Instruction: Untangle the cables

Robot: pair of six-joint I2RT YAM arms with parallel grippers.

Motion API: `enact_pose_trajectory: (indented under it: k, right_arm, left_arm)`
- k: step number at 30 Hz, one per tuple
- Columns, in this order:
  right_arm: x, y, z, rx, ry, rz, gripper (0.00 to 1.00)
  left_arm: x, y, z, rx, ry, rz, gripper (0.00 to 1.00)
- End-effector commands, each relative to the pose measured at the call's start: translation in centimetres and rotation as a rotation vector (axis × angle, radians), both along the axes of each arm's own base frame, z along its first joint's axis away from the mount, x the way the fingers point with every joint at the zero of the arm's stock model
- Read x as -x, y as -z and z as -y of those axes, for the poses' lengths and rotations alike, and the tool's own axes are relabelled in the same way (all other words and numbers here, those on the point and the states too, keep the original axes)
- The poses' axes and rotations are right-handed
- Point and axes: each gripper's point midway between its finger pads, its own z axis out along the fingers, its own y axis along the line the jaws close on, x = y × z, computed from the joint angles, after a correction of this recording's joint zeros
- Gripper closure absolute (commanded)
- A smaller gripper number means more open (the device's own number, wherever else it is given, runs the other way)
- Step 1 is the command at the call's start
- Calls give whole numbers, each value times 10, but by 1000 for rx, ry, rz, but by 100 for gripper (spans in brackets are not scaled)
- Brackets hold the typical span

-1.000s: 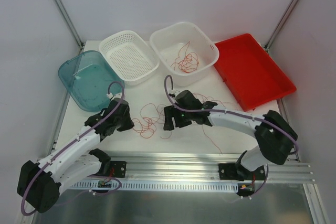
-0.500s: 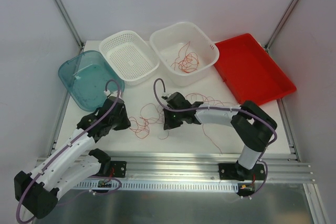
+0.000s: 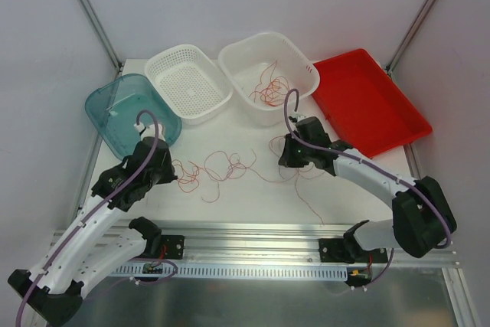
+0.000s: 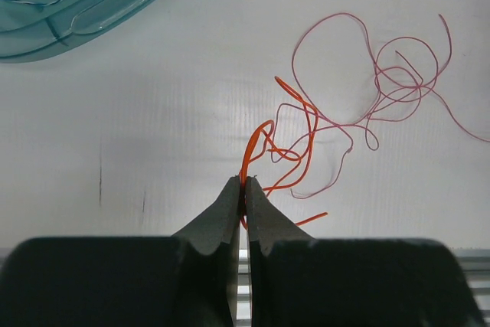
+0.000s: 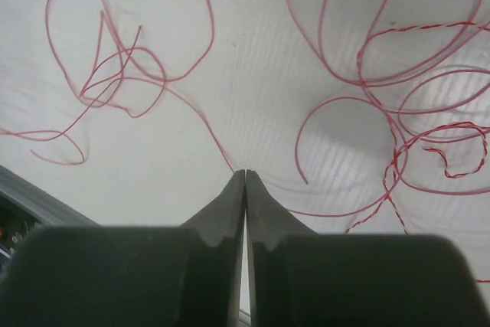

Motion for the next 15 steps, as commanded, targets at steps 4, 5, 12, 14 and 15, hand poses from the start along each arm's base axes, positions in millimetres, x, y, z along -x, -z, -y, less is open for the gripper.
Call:
enact_pose_trajectory:
  k: [4, 5, 12, 14, 15]
  right_arm:
    - [24, -43, -48, -25, -308, 133, 71]
    - [30, -49, -66, -28, -371, 150, 63]
    - [46, -58, -145, -40, -625, 230, 34]
    - [51, -58, -162, -49, -682, 235, 32]
    - [50, -57, -176, -52, -707, 232, 31]
  left_arm:
    - [2, -10, 19, 12, 140, -38, 100]
    - [1, -8, 21, 9, 150, -48, 100]
    - [1, -7, 31, 31, 201, -63, 100]
    - [2, -8, 33, 39, 214, -61, 100]
    - [2, -8, 34, 40, 220, -60, 100]
